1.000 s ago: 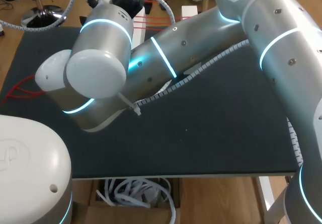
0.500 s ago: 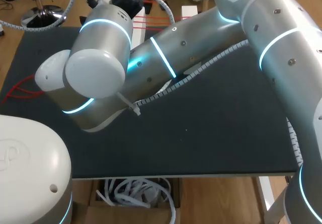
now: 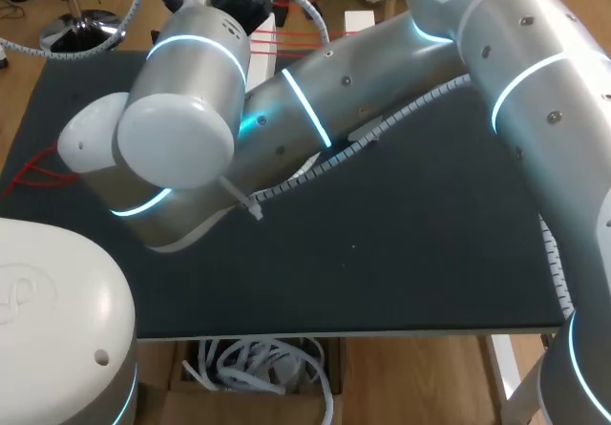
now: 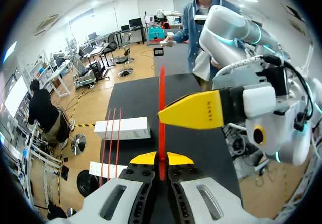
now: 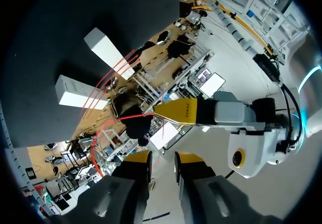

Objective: Grab the tape and strap the tape.

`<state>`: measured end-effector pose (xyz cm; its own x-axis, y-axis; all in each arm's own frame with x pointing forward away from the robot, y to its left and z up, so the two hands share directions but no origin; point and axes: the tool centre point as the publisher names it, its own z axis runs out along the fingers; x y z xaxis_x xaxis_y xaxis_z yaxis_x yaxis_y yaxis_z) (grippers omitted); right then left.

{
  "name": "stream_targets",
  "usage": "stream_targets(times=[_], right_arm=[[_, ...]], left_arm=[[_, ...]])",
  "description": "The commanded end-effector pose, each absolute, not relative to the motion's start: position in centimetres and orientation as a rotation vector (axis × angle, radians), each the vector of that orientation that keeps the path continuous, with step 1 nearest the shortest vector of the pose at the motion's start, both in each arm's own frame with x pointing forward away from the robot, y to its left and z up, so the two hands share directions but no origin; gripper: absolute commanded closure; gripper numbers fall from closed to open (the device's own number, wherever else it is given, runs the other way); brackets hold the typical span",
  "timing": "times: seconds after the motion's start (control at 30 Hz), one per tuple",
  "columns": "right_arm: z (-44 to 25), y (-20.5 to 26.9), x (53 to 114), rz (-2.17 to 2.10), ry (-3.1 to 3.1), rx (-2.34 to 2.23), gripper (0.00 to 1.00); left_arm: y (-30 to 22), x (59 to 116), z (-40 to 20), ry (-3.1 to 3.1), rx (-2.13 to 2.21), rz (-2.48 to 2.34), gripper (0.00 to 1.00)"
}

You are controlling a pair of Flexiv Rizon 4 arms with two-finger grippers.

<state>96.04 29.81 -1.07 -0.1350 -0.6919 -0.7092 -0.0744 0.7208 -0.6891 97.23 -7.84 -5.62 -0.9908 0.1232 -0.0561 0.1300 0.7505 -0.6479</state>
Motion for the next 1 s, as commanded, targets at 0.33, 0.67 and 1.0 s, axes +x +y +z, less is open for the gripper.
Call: stream_targets(times=[0.33,0.67,1.0], right_arm=[[3.0,26.8,93.0,-0.555,1.655,-0.587,0.74],[5.5,20.9,95.8,-0.608,1.612,-0.536,0.00],[7.8,16.4,98.5,-0.626,1.587,-0.492,0.00]], left_arm=[[-7.8,97.2,-5.6,2.933,0.211,-1.083,1.00],[-7.8,97.2,-5.6,2.933,0.211,-1.083,1.00],[-7.8,97.2,-5.6,2.933,0.211,-1.083,1.00]])
